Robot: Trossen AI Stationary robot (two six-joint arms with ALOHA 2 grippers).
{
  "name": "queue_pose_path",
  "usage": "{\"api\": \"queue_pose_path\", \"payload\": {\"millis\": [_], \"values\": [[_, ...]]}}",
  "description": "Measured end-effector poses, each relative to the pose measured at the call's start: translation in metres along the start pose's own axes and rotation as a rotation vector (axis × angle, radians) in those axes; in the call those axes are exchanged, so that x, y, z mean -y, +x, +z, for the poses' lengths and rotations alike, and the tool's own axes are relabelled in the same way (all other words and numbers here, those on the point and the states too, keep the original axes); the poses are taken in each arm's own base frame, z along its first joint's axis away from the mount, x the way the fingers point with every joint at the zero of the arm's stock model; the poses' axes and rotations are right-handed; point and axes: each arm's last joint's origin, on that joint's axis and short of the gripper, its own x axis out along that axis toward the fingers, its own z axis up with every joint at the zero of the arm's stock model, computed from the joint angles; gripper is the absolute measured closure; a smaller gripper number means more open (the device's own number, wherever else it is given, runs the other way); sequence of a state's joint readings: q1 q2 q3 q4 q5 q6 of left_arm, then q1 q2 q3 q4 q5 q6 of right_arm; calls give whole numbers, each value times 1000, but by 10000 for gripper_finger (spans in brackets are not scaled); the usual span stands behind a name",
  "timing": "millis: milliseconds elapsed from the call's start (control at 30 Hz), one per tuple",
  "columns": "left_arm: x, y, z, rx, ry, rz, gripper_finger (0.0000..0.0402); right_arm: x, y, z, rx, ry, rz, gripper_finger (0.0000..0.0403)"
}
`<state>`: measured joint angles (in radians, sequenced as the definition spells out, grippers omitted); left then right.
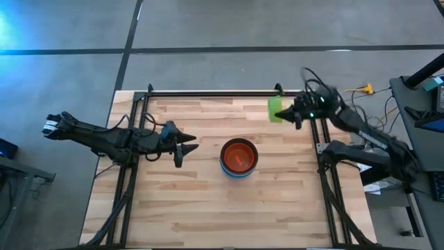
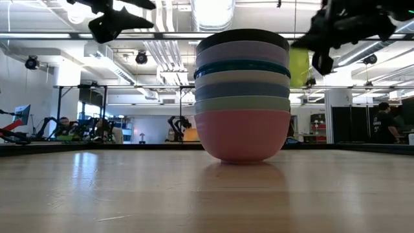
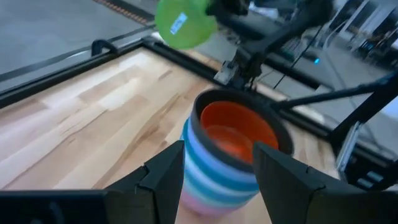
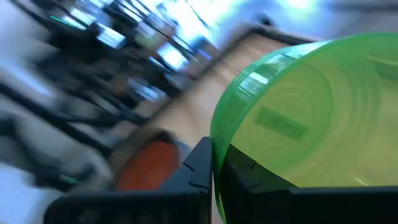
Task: Nest bowls inside each other
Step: Stack the small green bowl on top of the small orange bowl
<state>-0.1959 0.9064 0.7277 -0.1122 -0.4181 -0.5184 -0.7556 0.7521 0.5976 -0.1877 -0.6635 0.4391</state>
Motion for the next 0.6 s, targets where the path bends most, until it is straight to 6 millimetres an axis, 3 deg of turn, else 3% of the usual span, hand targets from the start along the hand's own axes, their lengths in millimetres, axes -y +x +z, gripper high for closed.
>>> {"api": "queue_pose_path", "payload": {"millis": [300,433,600], "values": [[9,8,7,96,-53,-62,228,-39,-7,-38,438,8,500,394],[9,8,8,104,-96,-69,228,-54,-1,-51,351,-24,637,394],[10,8,9,106,-108,-72,228,-90,9,-55,143,-74,847,394]]}}
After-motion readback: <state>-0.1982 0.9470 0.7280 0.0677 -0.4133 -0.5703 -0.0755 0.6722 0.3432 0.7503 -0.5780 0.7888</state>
